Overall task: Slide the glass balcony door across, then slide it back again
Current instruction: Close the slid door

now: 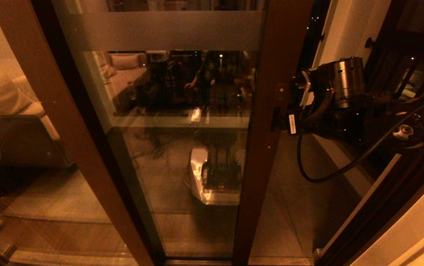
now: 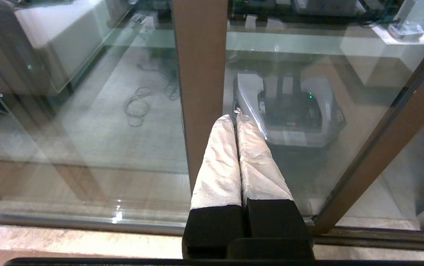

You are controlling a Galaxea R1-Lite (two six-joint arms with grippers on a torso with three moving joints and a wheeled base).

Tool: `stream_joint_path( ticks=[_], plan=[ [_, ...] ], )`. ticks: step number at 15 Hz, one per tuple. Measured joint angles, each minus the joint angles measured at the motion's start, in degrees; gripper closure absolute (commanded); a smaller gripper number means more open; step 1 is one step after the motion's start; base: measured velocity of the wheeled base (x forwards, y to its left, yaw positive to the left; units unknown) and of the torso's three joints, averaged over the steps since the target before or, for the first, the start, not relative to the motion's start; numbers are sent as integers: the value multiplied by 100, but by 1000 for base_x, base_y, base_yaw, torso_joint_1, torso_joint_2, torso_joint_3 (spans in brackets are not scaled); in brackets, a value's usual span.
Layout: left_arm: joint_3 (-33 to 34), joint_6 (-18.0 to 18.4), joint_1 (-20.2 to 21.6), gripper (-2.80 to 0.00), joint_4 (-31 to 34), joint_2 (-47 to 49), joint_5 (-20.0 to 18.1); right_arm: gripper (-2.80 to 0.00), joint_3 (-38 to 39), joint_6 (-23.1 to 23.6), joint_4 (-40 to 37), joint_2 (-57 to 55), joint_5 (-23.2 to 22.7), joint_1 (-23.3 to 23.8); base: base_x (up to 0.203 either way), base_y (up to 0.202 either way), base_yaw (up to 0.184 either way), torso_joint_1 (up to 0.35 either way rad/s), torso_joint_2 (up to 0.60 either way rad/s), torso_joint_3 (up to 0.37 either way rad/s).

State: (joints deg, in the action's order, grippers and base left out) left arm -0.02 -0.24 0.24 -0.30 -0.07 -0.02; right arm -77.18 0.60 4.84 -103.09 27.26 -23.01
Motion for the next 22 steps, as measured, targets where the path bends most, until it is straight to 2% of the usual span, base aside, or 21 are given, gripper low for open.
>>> stream_joint_path(
  ticks=[18,20,22],
  plan=[
    [0,1,0,0,0,0,2,-280,346,2,-35,264,-45,149,0,0,0,0,0,0],
    [0,1,0,0,0,0,2,-280,455,13,-35,355,-119,85,0,0,0,0,0,0],
    [-2,0,-2,0,-2,0,2,-280,488,20,-34,469,-391,29,0,0,0,0,0,0]
  ],
)
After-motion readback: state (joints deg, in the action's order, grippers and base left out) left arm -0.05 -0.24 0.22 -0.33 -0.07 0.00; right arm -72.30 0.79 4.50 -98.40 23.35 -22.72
